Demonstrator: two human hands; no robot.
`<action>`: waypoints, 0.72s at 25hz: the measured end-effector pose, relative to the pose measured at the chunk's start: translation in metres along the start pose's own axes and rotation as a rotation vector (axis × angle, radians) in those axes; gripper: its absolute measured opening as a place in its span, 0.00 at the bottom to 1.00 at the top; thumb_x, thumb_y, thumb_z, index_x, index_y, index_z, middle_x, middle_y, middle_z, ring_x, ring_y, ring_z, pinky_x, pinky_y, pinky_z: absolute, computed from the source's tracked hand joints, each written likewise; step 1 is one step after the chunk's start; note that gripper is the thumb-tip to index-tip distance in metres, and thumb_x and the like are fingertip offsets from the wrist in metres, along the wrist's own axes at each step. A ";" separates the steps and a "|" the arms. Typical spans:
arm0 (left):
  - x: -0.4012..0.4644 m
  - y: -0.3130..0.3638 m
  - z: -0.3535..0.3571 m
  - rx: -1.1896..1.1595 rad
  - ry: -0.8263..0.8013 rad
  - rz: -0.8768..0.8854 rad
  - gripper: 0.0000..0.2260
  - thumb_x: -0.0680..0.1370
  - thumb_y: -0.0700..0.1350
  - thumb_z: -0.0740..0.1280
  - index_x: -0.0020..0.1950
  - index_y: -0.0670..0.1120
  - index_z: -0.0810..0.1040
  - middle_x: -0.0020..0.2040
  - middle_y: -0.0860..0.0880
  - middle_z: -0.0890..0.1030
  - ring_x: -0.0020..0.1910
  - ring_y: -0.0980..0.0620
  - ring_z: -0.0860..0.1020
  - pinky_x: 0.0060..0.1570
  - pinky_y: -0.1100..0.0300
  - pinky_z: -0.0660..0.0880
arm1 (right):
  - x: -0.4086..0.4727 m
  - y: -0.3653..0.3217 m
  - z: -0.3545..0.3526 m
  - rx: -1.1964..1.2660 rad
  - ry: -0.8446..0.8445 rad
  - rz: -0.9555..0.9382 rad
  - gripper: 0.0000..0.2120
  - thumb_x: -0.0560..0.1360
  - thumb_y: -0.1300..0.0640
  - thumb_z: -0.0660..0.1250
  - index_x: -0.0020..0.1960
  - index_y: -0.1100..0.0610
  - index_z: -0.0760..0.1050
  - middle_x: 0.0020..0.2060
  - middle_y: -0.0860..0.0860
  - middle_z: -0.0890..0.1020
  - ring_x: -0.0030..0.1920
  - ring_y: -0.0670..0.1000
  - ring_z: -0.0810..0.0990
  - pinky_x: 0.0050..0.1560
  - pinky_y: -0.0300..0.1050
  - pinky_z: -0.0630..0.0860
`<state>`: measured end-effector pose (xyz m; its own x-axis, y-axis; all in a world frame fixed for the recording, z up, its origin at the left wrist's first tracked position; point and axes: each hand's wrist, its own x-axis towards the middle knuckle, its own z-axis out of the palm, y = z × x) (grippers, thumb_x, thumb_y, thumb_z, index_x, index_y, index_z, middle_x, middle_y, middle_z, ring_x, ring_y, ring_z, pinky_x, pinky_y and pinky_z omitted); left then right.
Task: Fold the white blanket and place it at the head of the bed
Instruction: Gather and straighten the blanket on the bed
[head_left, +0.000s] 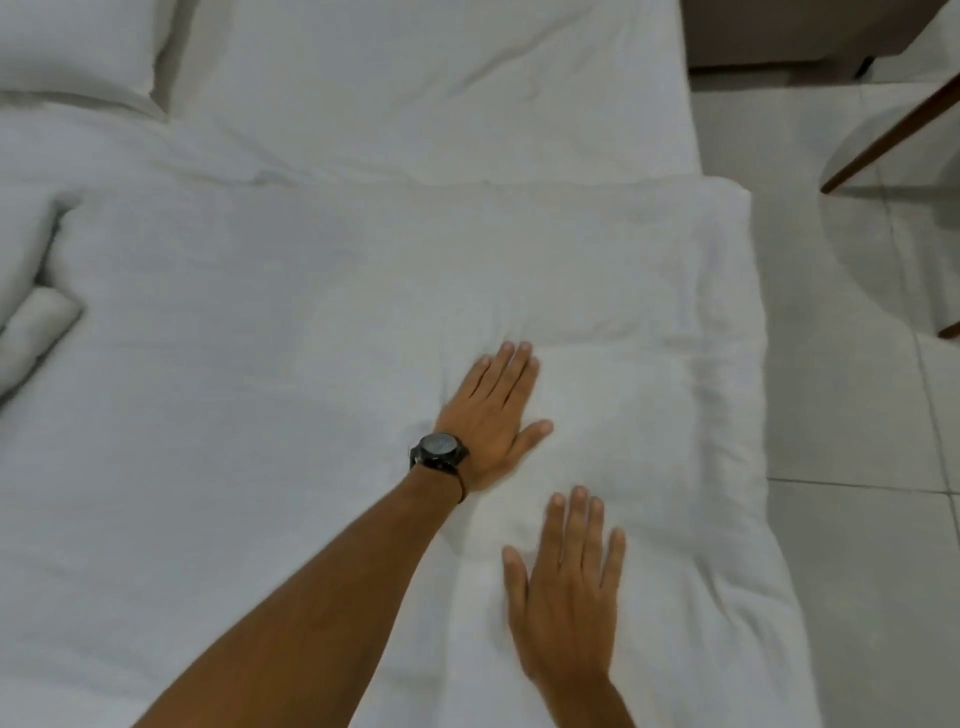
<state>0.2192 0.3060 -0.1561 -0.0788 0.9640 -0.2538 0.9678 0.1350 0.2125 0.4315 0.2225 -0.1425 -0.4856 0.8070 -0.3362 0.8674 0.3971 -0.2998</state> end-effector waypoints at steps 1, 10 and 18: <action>-0.014 -0.024 -0.004 0.018 0.003 -0.029 0.36 0.87 0.64 0.48 0.87 0.42 0.48 0.88 0.44 0.44 0.87 0.46 0.42 0.85 0.47 0.44 | 0.002 -0.009 0.006 0.006 0.020 -0.014 0.39 0.84 0.39 0.57 0.84 0.66 0.65 0.86 0.64 0.60 0.85 0.66 0.61 0.82 0.72 0.59; -0.155 -0.275 -0.027 -0.022 0.004 -0.350 0.37 0.86 0.66 0.46 0.87 0.45 0.40 0.87 0.48 0.37 0.86 0.50 0.35 0.84 0.49 0.40 | 0.037 -0.156 0.058 -0.090 0.158 -0.066 0.40 0.84 0.39 0.55 0.83 0.69 0.64 0.84 0.66 0.63 0.85 0.68 0.63 0.82 0.74 0.57; -0.275 -0.483 -0.030 -0.037 0.071 -0.344 0.37 0.86 0.65 0.47 0.87 0.42 0.46 0.88 0.45 0.44 0.87 0.47 0.42 0.85 0.48 0.44 | 0.088 -0.410 0.136 -0.148 0.239 -0.207 0.40 0.85 0.38 0.56 0.86 0.64 0.60 0.86 0.64 0.60 0.87 0.65 0.58 0.85 0.71 0.52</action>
<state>-0.2337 -0.0171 -0.1607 -0.4167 0.8738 -0.2506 0.8724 0.4619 0.1599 0.0190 0.0711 -0.1707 -0.6289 0.7753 -0.0574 0.7679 0.6080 -0.2014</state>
